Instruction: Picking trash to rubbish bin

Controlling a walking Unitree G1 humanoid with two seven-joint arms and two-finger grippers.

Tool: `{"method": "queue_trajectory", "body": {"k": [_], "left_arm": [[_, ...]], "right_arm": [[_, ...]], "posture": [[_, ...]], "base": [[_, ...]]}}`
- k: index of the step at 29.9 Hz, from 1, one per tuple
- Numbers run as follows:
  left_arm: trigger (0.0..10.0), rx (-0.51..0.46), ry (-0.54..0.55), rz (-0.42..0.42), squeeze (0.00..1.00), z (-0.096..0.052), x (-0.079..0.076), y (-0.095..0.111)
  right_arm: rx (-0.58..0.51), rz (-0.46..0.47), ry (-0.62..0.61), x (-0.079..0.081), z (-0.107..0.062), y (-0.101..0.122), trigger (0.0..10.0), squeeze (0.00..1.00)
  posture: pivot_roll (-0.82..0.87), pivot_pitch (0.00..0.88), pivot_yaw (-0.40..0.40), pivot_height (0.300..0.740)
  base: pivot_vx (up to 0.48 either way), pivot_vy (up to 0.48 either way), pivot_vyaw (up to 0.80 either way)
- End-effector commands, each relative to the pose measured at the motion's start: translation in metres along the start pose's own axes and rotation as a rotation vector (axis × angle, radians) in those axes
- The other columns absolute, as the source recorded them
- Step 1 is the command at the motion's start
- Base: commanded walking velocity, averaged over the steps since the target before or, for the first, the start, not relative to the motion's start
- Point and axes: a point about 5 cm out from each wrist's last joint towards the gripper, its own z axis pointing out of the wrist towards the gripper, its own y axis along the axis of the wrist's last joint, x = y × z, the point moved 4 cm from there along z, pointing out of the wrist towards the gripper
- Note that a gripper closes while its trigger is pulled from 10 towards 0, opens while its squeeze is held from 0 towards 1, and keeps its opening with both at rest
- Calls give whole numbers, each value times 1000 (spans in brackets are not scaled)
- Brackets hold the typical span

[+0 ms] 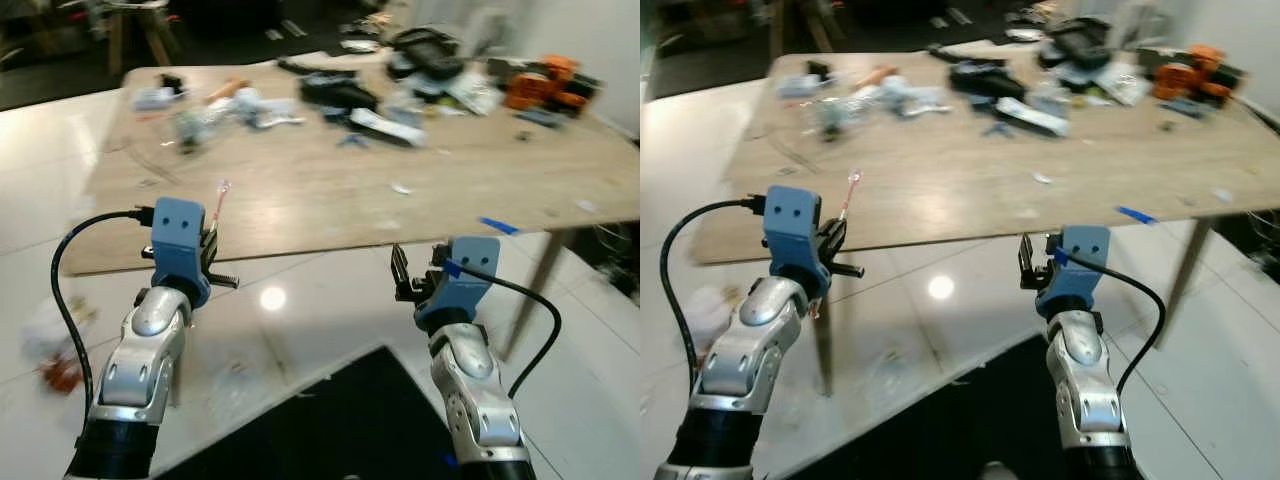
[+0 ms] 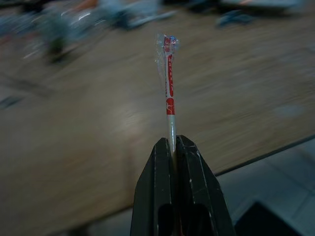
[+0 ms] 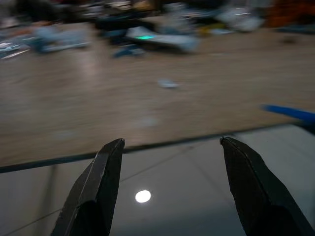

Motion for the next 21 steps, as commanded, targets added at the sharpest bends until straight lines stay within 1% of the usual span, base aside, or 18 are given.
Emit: {"method": "queue_trajectory", "body": {"k": [1,3,5,8,15,18,21], "left_arm": [[10000,6,17,-12,0,1,5,-1],[10000,5,20,-22,0,1,5,0],[10000,2,18,-13,0,1,5,0],[10000,-1,13,39,0,0,2,-1],[10000,1,12,9,0,-1,-1,-1],[10000,5,27,48,0,-1,0,-2],[10000,-1,38,48,0,-1,1,-2]], "right_arm": [[15,7,-2,0,-3,-6,10000,0],[15,5,-1,1,-3,-6,10000,0],[15,4,-1,0,-3,-7,10000,0],[17,3,5,1,-3,-6,10000,0],[16,4,10,3,-2,-6,10000,0],[15,9,13,5,0,-6,10000,0],[9,12,18,6,0,-4,10000,0]], "posture": [[8,132,6,740],[8,132,6,740],[6,135,5,740],[-5,133,-4,740],[1,125,-1,740],[-1,121,3,740],[-7,120,8,740]], "base": [[0,0,-800],[0,0,-800],[0,0,-800],[0,0,-800],[0,0,-800],[0,0,-800],[0,0,-800]]}}
